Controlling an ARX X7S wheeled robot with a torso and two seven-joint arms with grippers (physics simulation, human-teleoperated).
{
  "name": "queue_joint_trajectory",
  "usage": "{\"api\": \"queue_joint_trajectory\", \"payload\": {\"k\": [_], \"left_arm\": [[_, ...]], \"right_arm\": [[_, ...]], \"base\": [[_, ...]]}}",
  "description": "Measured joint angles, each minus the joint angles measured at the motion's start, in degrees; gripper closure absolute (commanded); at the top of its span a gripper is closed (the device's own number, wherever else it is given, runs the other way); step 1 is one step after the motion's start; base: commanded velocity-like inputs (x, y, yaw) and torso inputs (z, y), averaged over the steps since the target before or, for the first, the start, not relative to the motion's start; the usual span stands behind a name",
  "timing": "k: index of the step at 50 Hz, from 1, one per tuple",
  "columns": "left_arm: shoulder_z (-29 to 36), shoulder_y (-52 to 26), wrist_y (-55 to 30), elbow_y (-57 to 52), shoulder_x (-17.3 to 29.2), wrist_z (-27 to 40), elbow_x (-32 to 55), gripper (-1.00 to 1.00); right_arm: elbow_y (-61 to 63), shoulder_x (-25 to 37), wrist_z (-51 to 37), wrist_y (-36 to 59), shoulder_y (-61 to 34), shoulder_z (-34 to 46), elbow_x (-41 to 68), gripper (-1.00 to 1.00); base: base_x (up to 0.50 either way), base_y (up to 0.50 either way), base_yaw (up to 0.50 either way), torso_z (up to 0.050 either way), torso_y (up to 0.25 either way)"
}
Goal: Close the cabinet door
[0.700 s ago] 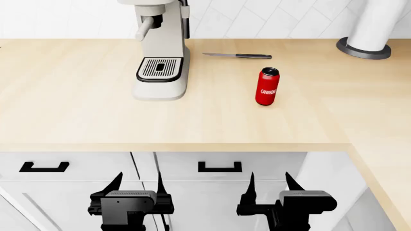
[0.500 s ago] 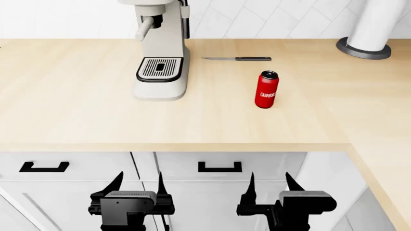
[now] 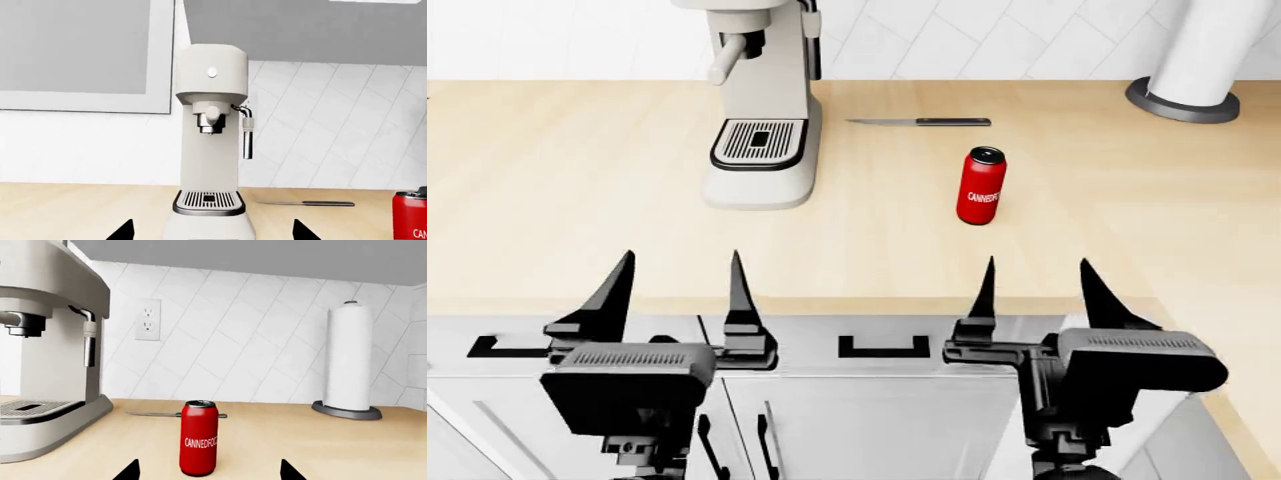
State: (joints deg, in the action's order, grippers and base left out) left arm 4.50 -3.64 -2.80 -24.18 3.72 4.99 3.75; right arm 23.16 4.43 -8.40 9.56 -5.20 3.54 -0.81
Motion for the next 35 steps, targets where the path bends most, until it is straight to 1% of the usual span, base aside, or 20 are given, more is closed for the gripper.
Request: {"api": "queue_joint_trajectory", "payload": {"k": [16, 27, 35], "left_arm": [[0.58, -10.69, -7.20, -19.20, 0.77, 3.99, 0.27, -1.00], [0.07, -14.17, -9.79, -25.68, 2.12, 5.57, 1.12, -1.00], [-0.10, -15.14, -10.56, -27.79, 3.02, 6.43, 1.64, -1.00]], "right_arm": [[20.78, 3.05, -0.80, 9.60, -10.26, 0.95, -3.69, -1.00], [26.62, 3.91, -0.97, 12.41, -12.86, 0.36, -3.08, -1.00], [28.27, 4.17, -0.72, 12.46, -13.02, -0.41, -0.86, -1.00]], "base": [[0.00, 0.00, 0.00, 0.000, 0.000], [0.01, 0.00, 0.00, 0.000, 0.000], [0.49, -0.20, 0.00, 0.000, 0.000]]}}
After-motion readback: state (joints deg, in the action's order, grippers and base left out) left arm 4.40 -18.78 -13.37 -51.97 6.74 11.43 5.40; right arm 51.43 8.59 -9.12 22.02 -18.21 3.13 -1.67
